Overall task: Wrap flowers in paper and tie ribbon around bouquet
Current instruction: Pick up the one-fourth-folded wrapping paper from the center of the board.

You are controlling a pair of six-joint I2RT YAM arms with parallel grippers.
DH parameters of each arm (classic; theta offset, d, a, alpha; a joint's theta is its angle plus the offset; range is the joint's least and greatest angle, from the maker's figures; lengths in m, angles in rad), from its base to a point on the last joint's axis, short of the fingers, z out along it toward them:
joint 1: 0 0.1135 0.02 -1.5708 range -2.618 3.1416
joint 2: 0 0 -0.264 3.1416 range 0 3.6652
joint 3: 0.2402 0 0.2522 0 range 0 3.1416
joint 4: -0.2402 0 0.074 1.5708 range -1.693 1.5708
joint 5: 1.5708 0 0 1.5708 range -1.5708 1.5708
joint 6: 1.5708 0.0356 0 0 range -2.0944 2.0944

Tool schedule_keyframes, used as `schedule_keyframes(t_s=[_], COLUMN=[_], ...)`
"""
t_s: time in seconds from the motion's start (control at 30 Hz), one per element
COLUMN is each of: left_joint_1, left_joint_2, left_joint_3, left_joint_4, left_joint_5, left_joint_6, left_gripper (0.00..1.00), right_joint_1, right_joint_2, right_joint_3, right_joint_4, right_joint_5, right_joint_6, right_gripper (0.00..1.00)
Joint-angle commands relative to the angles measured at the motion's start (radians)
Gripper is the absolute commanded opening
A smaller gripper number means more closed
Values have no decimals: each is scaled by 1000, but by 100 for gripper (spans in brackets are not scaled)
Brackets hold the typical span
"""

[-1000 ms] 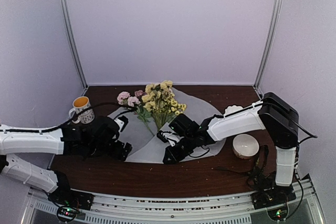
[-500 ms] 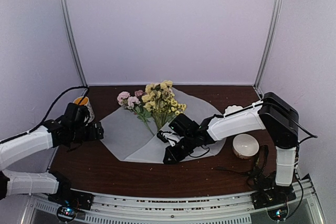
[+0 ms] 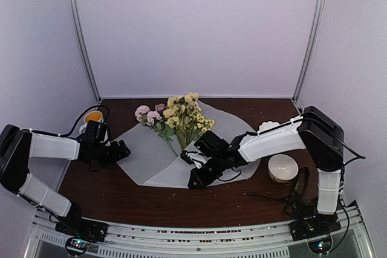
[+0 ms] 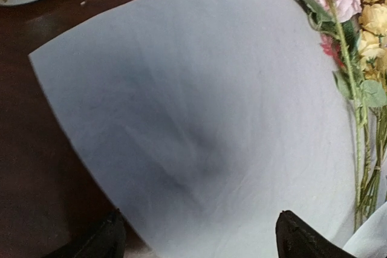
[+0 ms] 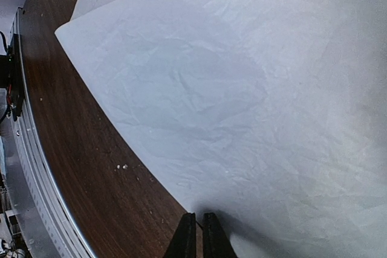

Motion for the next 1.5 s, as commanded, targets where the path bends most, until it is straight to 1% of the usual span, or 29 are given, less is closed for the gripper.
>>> schedule_keyframes(t_s=[0.0,0.1,0.2,0.43,0.5,0.53,0.7,0.77,0.9,1.0,1.13,1.17,1.3,1.47], left_joint_1=[2,1,2,-4,-9,-11,-15,-17,-26,-40,-73,-87,-161,-199], left_joint_2=[118,168,173,103,89,84,67,49,-12,-71,-125,-131,-116,-89], left_joint_3=[-68,-85,-106,-122,-115,-112,-116,-118,-117,-102,-63,-46,15,78], left_joint_4=[99,182,249,280,264,252,222,206,143,75,0,-21,-66,-84], left_joint_5=[146,195,225,221,209,201,171,160,111,57,2,-12,-60,-81], left_joint_6=[-78,-111,-142,-152,-150,-149,-148,-151,-145,-132,-99,-88,-56,-39], left_gripper=[89,85,80,65,58,52,37,33,28,21,6,0,0,0], right_joint_1=[4,4,4,4,4,4,5,4,5,4,1,2,1,1], right_joint_2=[15,16,18,41,49,53,78,97,126,147,164,167,171,156], right_joint_3=[17,23,34,68,82,89,142,168,207,229,238,241,243,228], right_joint_4=[-48,-48,-49,-62,-67,-68,-75,-85,-99,-115,-117,-119,-122,-113], right_joint_5=[47,47,45,34,32,31,28,28,31,39,33,33,33,36], right_joint_6=[-6,-4,-4,-8,-9,-9,-16,-19,-16,-14,-7,-7,-6,-6], right_gripper=[7,7,7,7,7,7,8,9,10,10,10,10,10,10])
